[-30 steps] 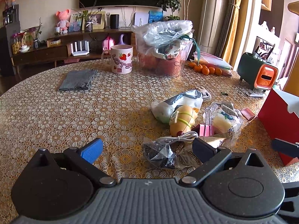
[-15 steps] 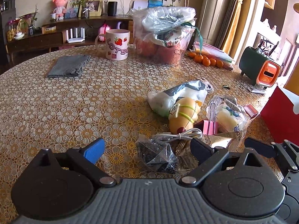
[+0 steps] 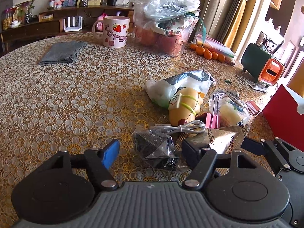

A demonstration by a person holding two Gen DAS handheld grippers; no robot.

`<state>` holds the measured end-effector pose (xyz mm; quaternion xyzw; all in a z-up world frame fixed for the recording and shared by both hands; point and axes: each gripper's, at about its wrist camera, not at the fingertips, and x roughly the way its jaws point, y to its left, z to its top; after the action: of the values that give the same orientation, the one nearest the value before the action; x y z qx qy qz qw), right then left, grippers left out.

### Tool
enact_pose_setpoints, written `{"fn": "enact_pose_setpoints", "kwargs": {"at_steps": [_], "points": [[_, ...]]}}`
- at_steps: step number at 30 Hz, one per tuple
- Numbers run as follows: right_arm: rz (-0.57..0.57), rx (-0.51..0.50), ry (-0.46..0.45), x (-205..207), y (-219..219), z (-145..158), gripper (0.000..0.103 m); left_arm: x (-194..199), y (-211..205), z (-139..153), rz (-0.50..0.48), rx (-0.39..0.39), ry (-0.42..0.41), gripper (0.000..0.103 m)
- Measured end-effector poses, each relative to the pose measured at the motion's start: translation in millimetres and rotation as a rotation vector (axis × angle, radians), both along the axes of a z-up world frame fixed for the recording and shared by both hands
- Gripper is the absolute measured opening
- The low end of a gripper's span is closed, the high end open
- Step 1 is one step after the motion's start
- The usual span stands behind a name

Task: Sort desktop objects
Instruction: 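Close the left gripper on the black bundle while the right gripper grasps the silver snack bag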

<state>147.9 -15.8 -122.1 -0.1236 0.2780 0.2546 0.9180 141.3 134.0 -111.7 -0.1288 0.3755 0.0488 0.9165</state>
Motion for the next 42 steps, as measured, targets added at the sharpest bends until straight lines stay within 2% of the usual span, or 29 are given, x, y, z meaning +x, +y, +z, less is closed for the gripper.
{"fn": "enact_pose_setpoints", "kwargs": {"at_steps": [4, 7, 11, 16, 21, 26, 34, 42], "points": [[0.014, 0.004, 0.0, 0, 2, 0, 0.073, 0, 1, 0, -0.002, -0.021, 0.002, 0.056], [0.019, 0.01, 0.007, 0, 2, 0, 0.071, 0, 1, 0, -0.013, -0.042, 0.003, 0.047], [0.025, 0.023, 0.016, -1, -1, 0, 0.059, -2, 0, 0, -0.019, -0.04, 0.003, 0.042], [0.023, 0.04, 0.03, -2, -7, 1, 0.051, -5, 1, 1, -0.008, -0.053, 0.008, 0.039], [0.012, 0.051, 0.037, -5, -15, 4, 0.047, -11, -2, 3, -0.013, -0.054, 0.007, 0.036], [-0.005, 0.058, 0.037, -12, -25, 7, 0.046, -19, -6, 4, -0.006, -0.066, 0.014, 0.036], [-0.001, 0.07, 0.018, -20, -41, 15, 0.035, -30, -18, 8, -0.011, -0.059, 0.016, 0.036], [-0.007, 0.066, 0.036, -19, -43, 11, 0.041, -35, -21, 10, -0.004, -0.05, 0.022, 0.035]]}}
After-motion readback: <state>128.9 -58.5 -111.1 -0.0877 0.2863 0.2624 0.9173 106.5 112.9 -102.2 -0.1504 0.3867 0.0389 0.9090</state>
